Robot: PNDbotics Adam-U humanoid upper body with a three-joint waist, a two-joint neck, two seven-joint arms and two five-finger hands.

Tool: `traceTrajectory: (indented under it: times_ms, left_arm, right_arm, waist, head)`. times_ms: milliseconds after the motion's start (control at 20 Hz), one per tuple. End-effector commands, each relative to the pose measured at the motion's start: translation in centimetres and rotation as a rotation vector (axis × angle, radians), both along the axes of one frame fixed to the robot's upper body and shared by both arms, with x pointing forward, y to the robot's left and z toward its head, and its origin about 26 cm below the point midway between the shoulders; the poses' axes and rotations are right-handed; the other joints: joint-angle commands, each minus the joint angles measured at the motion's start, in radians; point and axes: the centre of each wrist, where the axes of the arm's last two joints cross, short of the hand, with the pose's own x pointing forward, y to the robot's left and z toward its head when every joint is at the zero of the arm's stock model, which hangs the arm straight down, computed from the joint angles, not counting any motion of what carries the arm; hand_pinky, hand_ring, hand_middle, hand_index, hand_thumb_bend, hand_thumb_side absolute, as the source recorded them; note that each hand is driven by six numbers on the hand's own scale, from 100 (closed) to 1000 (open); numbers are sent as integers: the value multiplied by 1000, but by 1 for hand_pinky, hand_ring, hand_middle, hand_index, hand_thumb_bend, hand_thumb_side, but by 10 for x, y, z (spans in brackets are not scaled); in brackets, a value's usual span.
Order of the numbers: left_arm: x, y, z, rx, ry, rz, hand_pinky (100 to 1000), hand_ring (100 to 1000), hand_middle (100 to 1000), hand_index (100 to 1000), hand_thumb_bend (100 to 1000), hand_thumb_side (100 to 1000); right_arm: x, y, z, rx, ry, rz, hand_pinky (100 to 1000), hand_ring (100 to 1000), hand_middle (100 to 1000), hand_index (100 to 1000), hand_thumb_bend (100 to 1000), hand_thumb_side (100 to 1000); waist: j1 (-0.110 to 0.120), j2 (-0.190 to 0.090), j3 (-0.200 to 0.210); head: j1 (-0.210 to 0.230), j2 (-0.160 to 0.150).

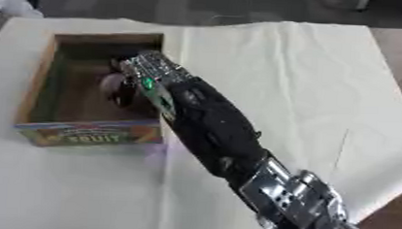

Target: Pick up objects on the table and place them in the box.

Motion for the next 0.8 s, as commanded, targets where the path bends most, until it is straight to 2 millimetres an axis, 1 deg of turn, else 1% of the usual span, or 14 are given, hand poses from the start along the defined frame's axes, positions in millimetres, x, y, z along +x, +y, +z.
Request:
traceTrajectory:
  times_ms: [50, 100, 200, 450, 550, 650, 800]
  left_arm:
    - [-2, 0, 8, 6, -30, -10, 735, 595, 609, 817, 100, 616]
    - [-2, 0, 7, 6, -29, -10, 735, 595, 609, 817, 100, 616]
    - [-2, 0, 7, 5, -28, -10, 736, 595, 609, 816, 100, 616]
    - [-2, 0, 7, 4, -26, -10, 736, 595, 610, 816, 100, 616]
    - [-2, 0, 7, 3, -25, -9, 736, 595, 609, 816, 100, 616]
    - [-2, 0, 6, 3, -23, -8, 736, 595, 609, 816, 100, 616]
    - [-3, 1, 6, 3, -23, -5, 736, 596, 609, 815, 100, 616]
  right_arm:
    - [0, 3, 14, -9, -13, 19, 780, 861, 781, 778, 325, 100]
    - [0, 3, 14, -12, -8, 21, 785, 865, 790, 821, 399, 100]
    - [0, 2, 15, -14, -3, 25, 793, 873, 802, 867, 391, 100]
    - [-2, 2, 22, -7, -17, 37, 799, 878, 807, 896, 374, 100]
    - [-4, 2, 27, 2, -27, 44, 799, 875, 802, 895, 378, 100]
    - [-7, 1, 33, 20, -37, 54, 796, 872, 799, 895, 378, 100]
    - [-14, -3, 52, 76, -77, 70, 788, 862, 786, 888, 387, 100]
  waist:
    - [3, -19, 1]
    - [4, -19, 1]
    - [4, -20, 0]
    - [7, -24, -3]
    - [8, -26, -4]
    - [8, -28, -7]
    - [10, -30, -12]
  head:
    - [0, -9]
    - [0, -9]
    - [1, -7]
    - [4, -2]
    - [5, 1]
    - [7, 4]
    - [11, 7]
